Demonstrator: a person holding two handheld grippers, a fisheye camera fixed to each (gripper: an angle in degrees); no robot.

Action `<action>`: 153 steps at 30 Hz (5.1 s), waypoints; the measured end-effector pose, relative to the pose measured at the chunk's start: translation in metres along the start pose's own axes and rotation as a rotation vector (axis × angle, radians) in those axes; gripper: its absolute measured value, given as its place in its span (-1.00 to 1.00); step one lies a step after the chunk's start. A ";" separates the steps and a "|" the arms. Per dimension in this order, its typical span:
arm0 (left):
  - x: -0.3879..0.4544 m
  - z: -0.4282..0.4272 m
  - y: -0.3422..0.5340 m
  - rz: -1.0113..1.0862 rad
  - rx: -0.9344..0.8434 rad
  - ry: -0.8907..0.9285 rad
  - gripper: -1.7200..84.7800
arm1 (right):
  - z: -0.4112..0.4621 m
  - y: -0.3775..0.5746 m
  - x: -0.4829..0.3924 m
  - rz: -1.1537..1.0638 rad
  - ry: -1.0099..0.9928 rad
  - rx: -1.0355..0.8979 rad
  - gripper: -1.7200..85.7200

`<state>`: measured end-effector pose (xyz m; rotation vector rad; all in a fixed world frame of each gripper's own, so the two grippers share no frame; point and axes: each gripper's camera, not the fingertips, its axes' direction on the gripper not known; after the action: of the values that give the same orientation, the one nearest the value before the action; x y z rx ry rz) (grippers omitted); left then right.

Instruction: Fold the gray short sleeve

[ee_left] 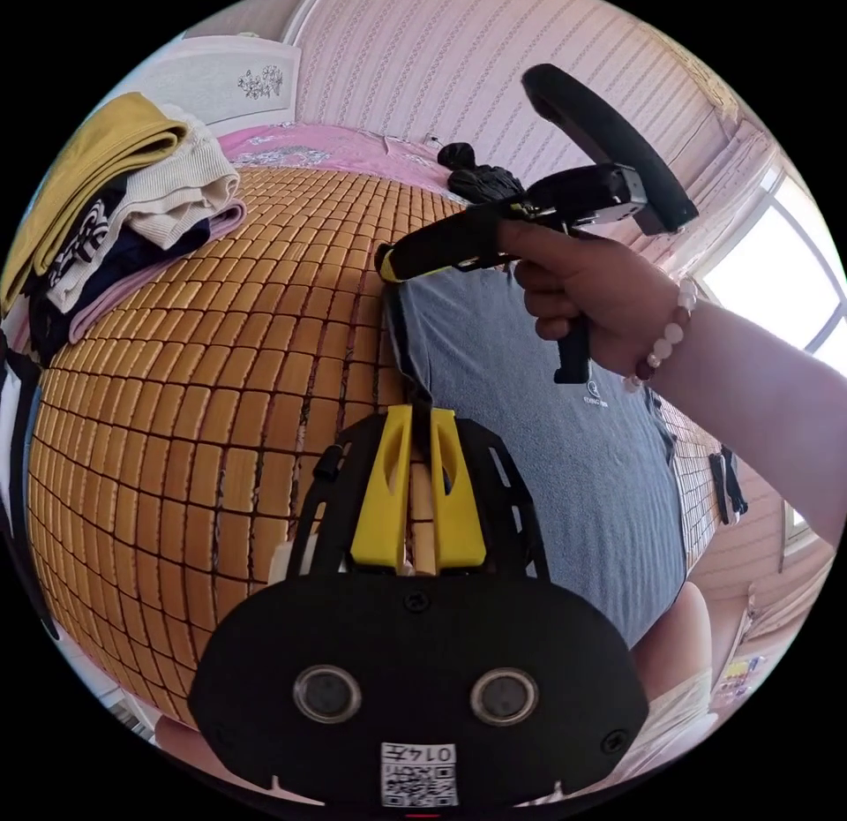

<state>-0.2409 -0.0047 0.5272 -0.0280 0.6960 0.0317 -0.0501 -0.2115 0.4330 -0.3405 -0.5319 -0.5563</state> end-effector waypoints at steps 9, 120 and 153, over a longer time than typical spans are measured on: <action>0.043 0.001 0.010 0.280 0.011 0.192 -0.79 | -0.028 0.110 0.094 0.299 -0.144 0.098 -0.87; 0.277 0.272 -0.251 0.497 -0.340 0.291 -0.82 | -0.159 0.461 0.195 0.437 0.153 0.448 -0.84; 0.067 0.113 -0.220 0.153 -0.138 -0.046 -0.82 | -0.151 0.328 0.295 0.526 0.224 0.228 -0.89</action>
<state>-0.1085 -0.2191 0.5742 -0.1062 0.6480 0.2261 0.4100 -0.1367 0.4226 -0.1846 -0.2668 -0.0207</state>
